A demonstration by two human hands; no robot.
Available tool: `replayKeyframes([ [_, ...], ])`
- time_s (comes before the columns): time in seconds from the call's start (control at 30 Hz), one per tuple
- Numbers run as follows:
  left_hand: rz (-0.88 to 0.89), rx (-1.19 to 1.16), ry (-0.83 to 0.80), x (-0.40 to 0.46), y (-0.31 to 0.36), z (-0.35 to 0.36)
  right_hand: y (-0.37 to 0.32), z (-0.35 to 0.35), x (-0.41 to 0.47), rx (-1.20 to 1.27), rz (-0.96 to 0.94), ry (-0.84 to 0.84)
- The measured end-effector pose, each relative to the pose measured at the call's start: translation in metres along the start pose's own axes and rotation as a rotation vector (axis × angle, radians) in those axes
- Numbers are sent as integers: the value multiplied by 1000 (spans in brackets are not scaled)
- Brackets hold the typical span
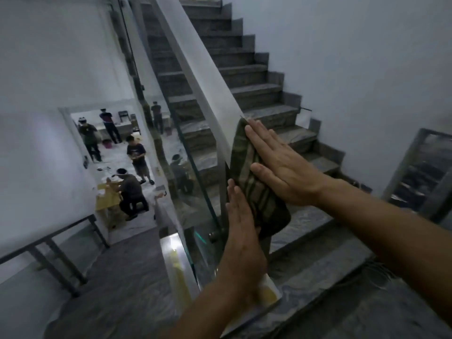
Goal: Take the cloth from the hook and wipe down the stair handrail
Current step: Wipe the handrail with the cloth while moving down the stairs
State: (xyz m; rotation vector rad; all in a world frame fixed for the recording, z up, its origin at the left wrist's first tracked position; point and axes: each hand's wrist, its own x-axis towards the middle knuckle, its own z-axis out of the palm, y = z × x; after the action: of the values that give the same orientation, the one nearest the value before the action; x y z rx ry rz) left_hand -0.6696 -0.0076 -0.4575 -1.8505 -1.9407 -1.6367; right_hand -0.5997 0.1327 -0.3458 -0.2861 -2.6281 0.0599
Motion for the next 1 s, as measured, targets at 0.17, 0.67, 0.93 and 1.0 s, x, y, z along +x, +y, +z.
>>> replayKeyframes([
  [0.17, 14, 16, -158, -34, -4, -6, -29, 19, -41, 16, 156, 101],
  [0.67, -123, 438, -783, -99, -25, -40, -76, 124, -128, 277, 450, 150],
  [0.93, -134, 717, -988, -131, -50, -25, -90, 176, -165, 339, 615, -6],
  [1.0, -125, 748, -1005, -135, -58, -25, -96, 183, -164, 373, 690, -36],
])
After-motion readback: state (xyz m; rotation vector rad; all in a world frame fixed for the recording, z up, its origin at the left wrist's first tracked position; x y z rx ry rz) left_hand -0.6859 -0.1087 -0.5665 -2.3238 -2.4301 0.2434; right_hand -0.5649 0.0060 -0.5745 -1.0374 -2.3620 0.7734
